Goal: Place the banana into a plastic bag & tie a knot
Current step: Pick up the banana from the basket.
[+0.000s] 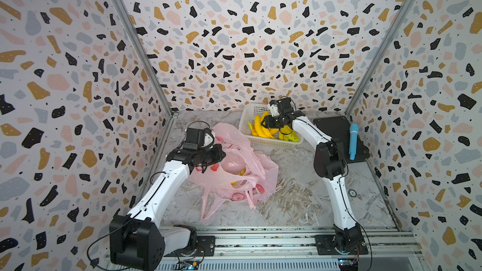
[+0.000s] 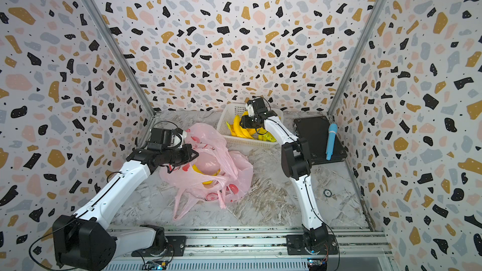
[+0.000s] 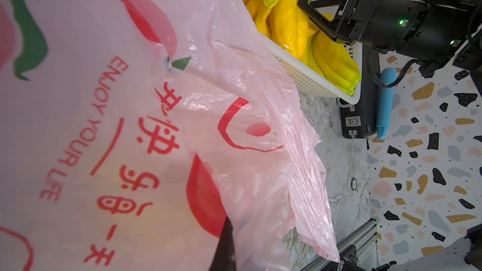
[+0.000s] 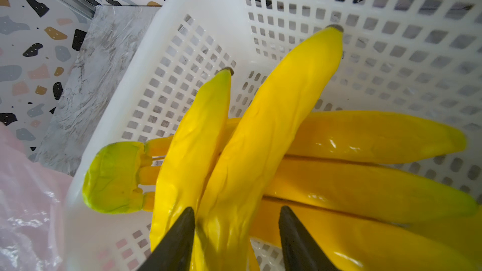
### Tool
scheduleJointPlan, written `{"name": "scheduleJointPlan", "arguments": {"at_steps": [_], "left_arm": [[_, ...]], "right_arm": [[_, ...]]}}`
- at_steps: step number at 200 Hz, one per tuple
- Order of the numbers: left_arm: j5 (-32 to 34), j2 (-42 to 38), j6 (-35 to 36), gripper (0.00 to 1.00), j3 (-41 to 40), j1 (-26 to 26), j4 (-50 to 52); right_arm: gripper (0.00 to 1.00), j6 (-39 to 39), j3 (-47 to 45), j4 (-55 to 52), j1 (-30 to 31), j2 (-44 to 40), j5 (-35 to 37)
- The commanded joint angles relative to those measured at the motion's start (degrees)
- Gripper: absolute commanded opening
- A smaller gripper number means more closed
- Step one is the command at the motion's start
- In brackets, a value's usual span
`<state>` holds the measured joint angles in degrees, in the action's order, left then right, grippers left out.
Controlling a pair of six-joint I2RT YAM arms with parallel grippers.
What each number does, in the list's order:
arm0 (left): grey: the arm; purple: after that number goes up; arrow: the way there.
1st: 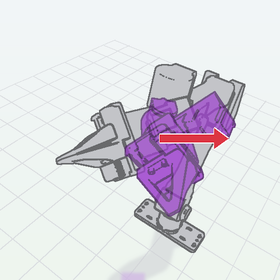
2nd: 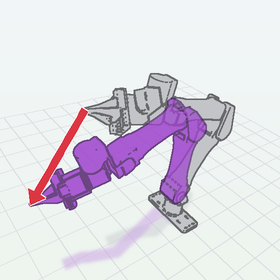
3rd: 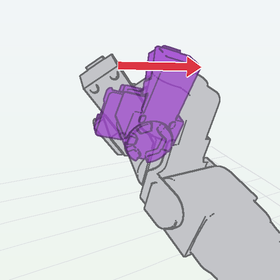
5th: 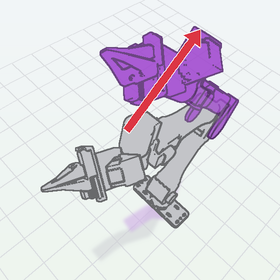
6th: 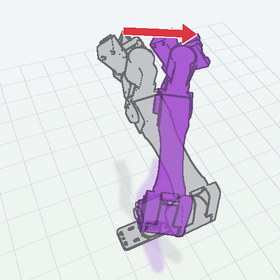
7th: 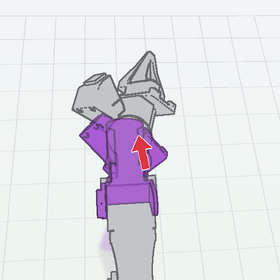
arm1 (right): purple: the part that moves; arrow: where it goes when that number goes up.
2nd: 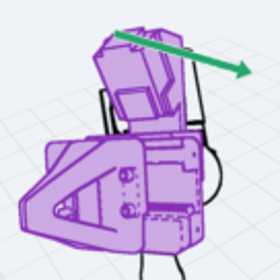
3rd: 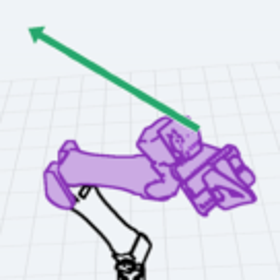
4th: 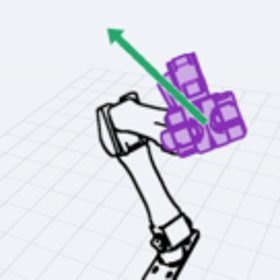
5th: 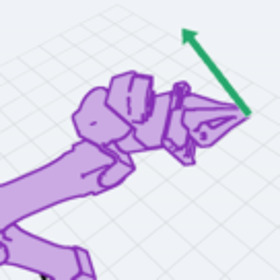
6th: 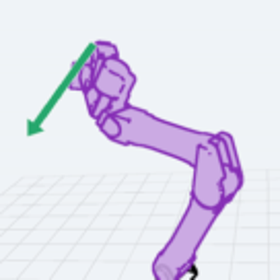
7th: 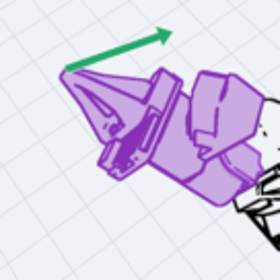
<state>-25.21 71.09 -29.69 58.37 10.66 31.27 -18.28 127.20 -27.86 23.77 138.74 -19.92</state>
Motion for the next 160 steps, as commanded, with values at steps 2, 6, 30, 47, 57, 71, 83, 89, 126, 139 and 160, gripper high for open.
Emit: {"name": "scheduleJointPlan", "arguments": {"at_steps": [2,6,30,47,57,71,83,89,126,139,160], "left_arm": [[-0.9,-0.1,-0.5,0.00,-0.2,-0.1,-1.9],[-0.9,-0.2,-0.6,0.00,-0.3,-0.2,-2.0],[-1.1,-0.6,-0.8,0.00,-0.7,-0.1,-2.1],[-1.1,-0.9,-0.9,0.00,-0.8,-0.2,-2.0],[-1.1,-1.0,-0.8,0.00,-0.9,-0.1,-1.9],[-1.0,-1.3,-0.8,0.00,-1.0,-0.1,-1.9],[-1.0,-1.5,-0.9,0.00,-1.1,-0.1,-1.8],[-0.9,-1.6,-0.9,0.00,-1.0,-0.1,-1.7],[-1.2,-2.2,-1.2,0.00,-1.2,-0.2,-1.5],[-1.1,-2.6,-1.3,0.00,-1.2,-0.1,-1.2],[-0.7,-3.3,-1.1,0.00,-0.7,-0.1,0.0]], "right_arm": [[0.52,-0.8,3.4,-0.3,-0.1,0.7,-2.0],[0.51,-0.9,3.8,-0.4,-0.1,0.9,-2.2],[0.49,-1.6,5.2,-0.4,-0.2,1.9,-3.8],[0.48,-2.2,5.2,0.1,-0.1,1.9,-4.7],[0.48,-2.7,5.2,0.3,-0.1,1.9,-5.2],[0.44,-3.2,5.2,0.6,-0.1,1.9,-5.9],[0.38,-3.5,5.2,1.0,-0.1,1.9,-6.3],[0.35,-3.5,5.2,1.0,-0.1,1.8,-6.4],[0.18,-3.2,4.9,1.1,-0.1,-0.1,-6.5],[0.14,-3.0,4.6,1.5,-0.1,-1.5,-6.6],[0.10,-3.0,3.4,2.5,-0.1,-4.8,-7.7]]}}
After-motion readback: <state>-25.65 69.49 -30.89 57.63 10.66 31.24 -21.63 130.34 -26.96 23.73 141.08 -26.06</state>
